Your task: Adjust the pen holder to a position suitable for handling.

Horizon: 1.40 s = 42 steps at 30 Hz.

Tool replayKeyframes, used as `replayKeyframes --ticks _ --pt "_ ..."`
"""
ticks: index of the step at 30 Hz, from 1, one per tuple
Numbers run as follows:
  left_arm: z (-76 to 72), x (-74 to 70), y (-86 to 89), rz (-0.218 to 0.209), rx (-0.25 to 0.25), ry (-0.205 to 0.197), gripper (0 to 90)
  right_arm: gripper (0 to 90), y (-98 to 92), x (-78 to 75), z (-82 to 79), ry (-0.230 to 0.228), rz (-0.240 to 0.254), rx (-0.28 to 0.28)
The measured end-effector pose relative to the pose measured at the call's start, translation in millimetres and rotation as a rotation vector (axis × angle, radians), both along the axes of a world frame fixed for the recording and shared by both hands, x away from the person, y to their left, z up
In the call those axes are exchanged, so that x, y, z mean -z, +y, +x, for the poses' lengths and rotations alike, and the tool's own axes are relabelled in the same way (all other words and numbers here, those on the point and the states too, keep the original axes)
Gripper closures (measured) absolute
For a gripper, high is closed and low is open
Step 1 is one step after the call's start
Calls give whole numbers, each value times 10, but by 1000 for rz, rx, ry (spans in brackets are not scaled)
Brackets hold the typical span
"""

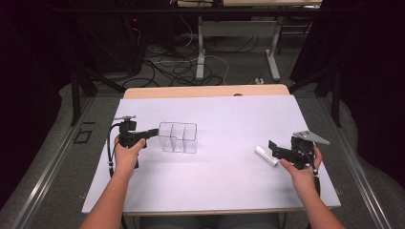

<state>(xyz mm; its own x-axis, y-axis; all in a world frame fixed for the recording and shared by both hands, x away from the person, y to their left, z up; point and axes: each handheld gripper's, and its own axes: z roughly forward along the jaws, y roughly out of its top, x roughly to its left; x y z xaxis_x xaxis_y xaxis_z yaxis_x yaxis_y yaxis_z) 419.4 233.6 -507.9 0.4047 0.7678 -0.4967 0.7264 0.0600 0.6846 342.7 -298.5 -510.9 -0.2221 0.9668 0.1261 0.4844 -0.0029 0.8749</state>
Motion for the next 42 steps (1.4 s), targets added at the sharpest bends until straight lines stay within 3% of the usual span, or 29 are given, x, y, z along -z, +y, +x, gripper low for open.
replayKeyframes --ticks 12,21,35,42 --pt "-36 34 -192 8 50 13 900 74 13 -5 10 -5 -2 -2" --pt "-34 33 -409 35 81 -10 900 75 16 -5 7 -7 -5 -3" --pt "49 31 -625 56 97 -23 900 74 25 0 10 -1 -5 -9" --pt "72 35 -781 42 110 -26 900 75 30 0 10 0 -4 -9"
